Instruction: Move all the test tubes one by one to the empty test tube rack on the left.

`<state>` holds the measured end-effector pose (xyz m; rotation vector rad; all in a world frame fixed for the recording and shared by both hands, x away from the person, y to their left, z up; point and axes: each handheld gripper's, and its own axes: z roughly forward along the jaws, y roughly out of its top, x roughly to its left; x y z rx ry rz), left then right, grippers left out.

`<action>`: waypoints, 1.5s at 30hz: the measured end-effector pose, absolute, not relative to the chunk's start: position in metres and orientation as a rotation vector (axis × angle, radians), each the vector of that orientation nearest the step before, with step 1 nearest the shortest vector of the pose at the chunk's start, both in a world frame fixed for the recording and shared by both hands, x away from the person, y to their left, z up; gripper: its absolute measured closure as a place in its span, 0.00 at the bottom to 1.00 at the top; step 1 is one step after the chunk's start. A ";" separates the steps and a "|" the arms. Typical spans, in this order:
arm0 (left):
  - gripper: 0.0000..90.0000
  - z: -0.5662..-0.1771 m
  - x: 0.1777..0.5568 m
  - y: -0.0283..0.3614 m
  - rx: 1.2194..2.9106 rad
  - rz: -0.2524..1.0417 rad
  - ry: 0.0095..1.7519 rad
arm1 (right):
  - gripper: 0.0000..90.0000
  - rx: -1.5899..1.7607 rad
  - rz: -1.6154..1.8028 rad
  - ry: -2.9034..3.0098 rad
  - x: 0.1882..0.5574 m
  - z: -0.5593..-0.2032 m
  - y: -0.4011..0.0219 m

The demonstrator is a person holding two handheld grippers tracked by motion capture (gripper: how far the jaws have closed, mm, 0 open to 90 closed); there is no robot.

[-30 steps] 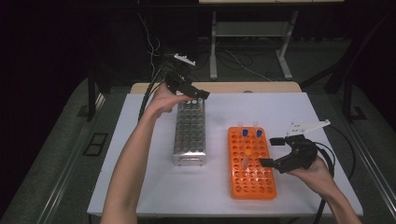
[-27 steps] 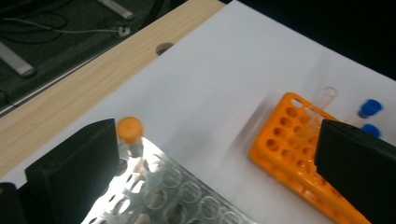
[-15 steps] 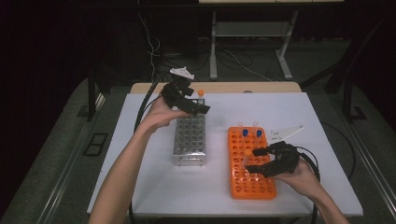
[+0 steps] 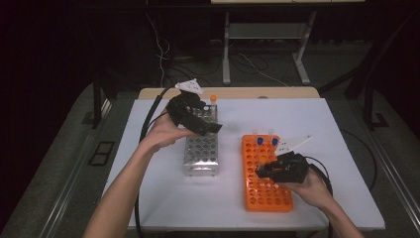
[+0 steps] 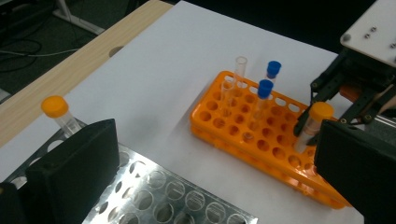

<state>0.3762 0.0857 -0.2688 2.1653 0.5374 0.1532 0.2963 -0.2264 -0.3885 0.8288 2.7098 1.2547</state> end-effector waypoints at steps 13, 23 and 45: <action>0.01 -0.269 0.361 0.076 2.200 0.089 0.470 | 0.82 0.758 1.303 2.683 0.300 -0.353 -0.219; 0.08 -0.266 0.353 0.067 2.228 0.012 0.394 | 0.82 0.690 1.306 2.718 0.305 -0.330 -0.200; 0.57 -0.264 0.341 0.047 2.274 -0.100 0.258 | 0.82 0.560 1.317 2.783 0.312 -0.307 -0.157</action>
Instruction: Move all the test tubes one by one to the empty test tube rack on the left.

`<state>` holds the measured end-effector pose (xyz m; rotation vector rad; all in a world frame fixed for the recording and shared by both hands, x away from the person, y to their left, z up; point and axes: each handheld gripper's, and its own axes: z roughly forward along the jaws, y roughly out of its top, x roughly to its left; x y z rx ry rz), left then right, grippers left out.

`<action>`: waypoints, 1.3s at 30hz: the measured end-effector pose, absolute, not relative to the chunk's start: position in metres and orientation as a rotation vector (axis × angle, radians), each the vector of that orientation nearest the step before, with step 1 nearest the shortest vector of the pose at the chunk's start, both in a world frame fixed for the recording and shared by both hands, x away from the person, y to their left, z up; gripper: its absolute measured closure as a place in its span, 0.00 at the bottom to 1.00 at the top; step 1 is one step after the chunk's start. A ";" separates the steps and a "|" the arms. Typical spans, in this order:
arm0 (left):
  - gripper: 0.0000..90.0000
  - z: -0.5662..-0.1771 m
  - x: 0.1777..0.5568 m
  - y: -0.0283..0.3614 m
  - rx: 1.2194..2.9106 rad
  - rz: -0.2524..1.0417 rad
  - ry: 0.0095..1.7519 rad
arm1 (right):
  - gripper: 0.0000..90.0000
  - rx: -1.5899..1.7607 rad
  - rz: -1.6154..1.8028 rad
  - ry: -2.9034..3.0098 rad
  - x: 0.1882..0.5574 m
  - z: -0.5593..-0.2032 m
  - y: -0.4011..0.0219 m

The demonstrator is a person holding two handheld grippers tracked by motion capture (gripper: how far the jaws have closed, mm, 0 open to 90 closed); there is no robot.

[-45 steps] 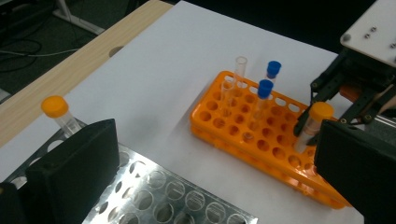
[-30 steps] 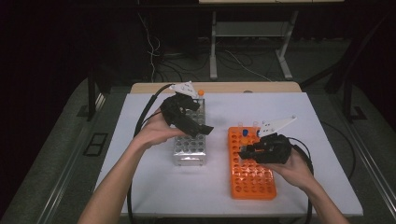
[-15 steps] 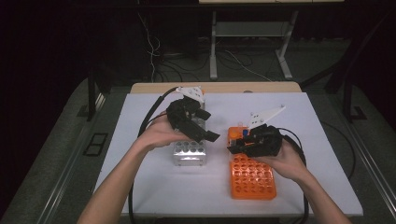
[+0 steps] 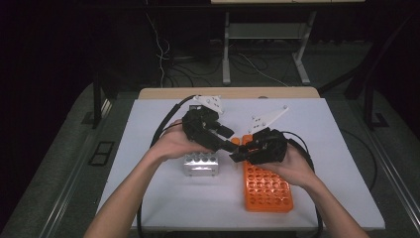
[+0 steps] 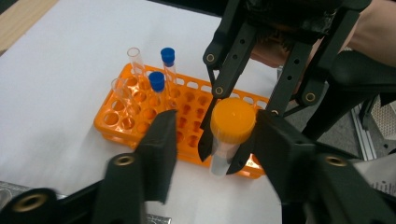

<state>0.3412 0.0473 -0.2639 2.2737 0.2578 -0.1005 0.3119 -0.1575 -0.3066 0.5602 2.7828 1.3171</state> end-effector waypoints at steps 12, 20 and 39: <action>0.77 -0.264 0.341 0.047 2.293 -0.112 0.207 | 0.81 0.558 1.322 2.788 0.314 -0.307 -0.150; 0.77 -0.251 0.347 0.052 2.278 -0.082 0.216 | 0.65 0.636 1.354 2.762 0.315 -0.305 -0.160; 0.77 -0.230 0.369 0.063 2.260 0.001 0.279 | 0.05 0.820 1.415 2.624 0.306 -0.304 -0.202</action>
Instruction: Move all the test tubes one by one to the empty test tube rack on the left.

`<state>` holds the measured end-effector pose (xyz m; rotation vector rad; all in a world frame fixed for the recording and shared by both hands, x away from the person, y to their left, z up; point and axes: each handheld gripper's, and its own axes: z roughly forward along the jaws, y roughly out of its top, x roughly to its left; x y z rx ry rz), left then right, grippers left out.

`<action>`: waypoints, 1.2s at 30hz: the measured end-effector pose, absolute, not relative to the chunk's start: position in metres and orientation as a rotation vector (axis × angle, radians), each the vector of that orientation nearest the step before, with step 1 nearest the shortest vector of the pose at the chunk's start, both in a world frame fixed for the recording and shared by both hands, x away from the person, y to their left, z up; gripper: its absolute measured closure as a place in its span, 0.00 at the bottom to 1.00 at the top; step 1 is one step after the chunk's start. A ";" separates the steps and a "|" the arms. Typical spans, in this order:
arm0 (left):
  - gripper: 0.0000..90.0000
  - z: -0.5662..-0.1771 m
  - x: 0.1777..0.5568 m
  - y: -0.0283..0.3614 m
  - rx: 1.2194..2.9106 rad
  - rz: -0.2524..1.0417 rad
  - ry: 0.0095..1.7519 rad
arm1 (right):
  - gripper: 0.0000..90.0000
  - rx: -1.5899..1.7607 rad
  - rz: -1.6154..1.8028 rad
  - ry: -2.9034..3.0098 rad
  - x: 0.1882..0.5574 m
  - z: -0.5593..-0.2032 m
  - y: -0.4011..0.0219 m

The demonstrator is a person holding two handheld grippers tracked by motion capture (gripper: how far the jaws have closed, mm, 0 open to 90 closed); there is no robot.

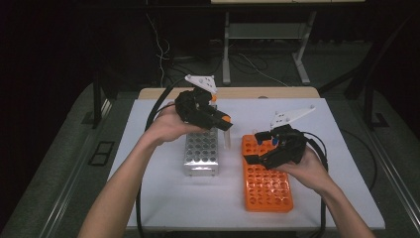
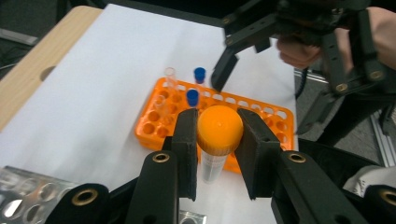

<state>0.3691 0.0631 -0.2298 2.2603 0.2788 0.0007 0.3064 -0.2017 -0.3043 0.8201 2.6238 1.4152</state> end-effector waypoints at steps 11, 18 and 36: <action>0.77 -0.224 0.393 0.072 2.244 0.049 0.362 | 0.00 0.886 1.418 2.563 0.292 -0.307 -0.235; 0.77 -0.227 0.415 0.076 2.232 0.077 0.422 | 0.00 0.904 1.412 2.558 0.287 -0.311 -0.246; 0.77 -0.247 0.466 0.081 2.220 0.151 0.567 | 0.00 0.999 1.398 2.525 0.283 -0.329 -0.277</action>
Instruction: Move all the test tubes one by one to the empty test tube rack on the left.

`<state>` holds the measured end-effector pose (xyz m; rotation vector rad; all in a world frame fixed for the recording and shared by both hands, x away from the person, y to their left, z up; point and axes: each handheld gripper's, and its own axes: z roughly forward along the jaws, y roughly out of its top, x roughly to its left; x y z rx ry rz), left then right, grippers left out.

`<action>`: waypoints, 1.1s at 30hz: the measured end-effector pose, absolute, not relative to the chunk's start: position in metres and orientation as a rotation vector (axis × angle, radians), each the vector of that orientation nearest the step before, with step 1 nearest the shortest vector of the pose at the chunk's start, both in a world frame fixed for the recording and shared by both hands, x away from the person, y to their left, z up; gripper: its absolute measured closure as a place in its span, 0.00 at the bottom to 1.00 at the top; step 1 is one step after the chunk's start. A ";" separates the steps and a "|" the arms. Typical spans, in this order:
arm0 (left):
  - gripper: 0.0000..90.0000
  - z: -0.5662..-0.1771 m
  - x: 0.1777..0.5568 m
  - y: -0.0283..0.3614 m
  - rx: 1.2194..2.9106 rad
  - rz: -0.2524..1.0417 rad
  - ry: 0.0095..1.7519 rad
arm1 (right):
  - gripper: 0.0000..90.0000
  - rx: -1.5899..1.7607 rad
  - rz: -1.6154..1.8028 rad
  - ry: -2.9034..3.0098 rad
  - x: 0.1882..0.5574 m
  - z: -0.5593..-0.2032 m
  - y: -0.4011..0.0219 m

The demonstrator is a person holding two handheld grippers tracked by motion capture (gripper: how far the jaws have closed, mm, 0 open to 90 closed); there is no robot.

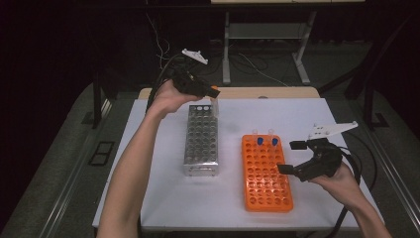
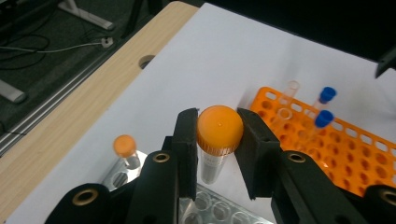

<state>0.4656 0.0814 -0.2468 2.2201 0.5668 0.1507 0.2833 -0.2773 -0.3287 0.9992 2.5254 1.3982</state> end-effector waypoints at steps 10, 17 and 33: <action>0.77 -0.264 0.484 0.082 2.215 0.191 0.629 | 0.00 1.027 1.406 2.506 0.278 -0.339 -0.288; 0.77 -0.278 0.491 0.076 2.239 0.223 0.637 | 0.00 1.058 1.437 2.468 0.272 -0.345 -0.297; 0.77 -0.297 0.508 0.073 2.252 0.270 0.707 | 0.00 1.100 1.473 2.451 0.267 -0.361 -0.308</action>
